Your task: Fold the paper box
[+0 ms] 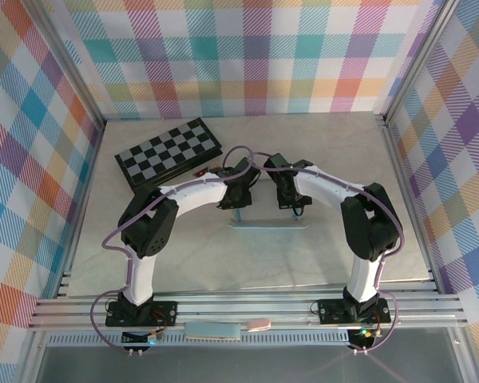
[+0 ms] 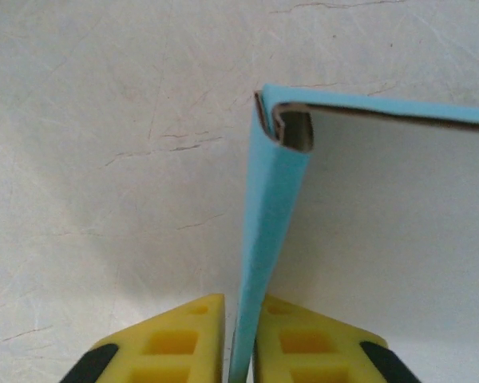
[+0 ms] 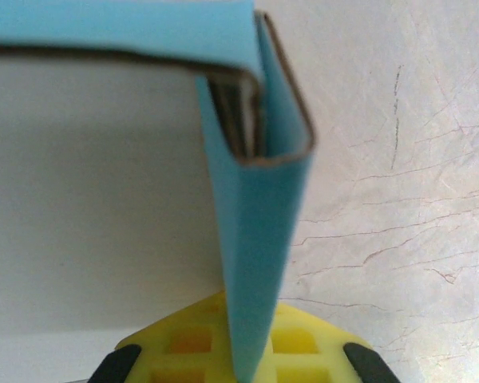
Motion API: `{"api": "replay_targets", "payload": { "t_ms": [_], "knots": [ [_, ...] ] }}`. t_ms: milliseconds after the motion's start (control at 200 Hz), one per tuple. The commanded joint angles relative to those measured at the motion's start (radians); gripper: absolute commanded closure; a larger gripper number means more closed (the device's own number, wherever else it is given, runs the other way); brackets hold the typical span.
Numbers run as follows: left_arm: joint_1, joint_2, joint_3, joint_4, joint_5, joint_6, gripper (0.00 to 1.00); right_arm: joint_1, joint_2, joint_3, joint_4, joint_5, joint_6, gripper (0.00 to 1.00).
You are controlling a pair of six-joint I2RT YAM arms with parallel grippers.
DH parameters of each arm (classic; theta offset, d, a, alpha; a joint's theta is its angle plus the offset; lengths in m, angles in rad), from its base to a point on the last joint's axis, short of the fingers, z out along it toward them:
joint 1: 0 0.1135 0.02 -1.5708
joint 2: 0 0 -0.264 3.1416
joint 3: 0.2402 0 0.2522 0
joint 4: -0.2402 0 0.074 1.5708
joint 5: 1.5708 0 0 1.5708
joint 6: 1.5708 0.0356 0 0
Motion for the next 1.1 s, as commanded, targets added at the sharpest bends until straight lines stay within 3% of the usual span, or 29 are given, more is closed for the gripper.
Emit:
{"api": "replay_targets", "payload": {
  "t_ms": [0,75,335,500,635,785,930,1100],
  "knots": [
    [0.009,-0.003,-0.035,-0.013,-0.004,0.008,0.91,0.010,-0.018,-0.005,0.008,0.007,0.016,1.00],
    [0.008,0.014,-0.023,-0.039,-0.031,0.013,1.00,0.010,-0.026,-0.009,0.010,0.014,0.019,1.00],
    [-0.036,0.034,0.002,-0.204,-0.296,-0.055,1.00,0.028,-0.059,-0.019,-0.011,0.067,0.072,1.00],
    [-0.071,0.076,0.008,-0.286,-0.396,-0.209,1.00,0.057,-0.082,-0.044,-0.007,0.085,0.119,1.00],
    [-0.074,0.062,-0.008,-0.238,-0.376,-0.255,1.00,0.066,-0.098,-0.073,0.012,0.079,0.128,1.00],
    [-0.071,-0.032,-0.073,-0.066,-0.335,-0.178,1.00,0.067,-0.113,-0.101,0.034,0.068,0.120,1.00],
    [-0.054,-0.150,-0.157,0.119,-0.245,-0.093,0.78,0.067,-0.113,-0.108,0.037,0.069,0.115,1.00],
    [-0.009,-0.222,-0.223,0.253,-0.061,-0.045,0.67,0.067,-0.106,-0.101,0.033,0.069,0.119,1.00]
  ]
}}
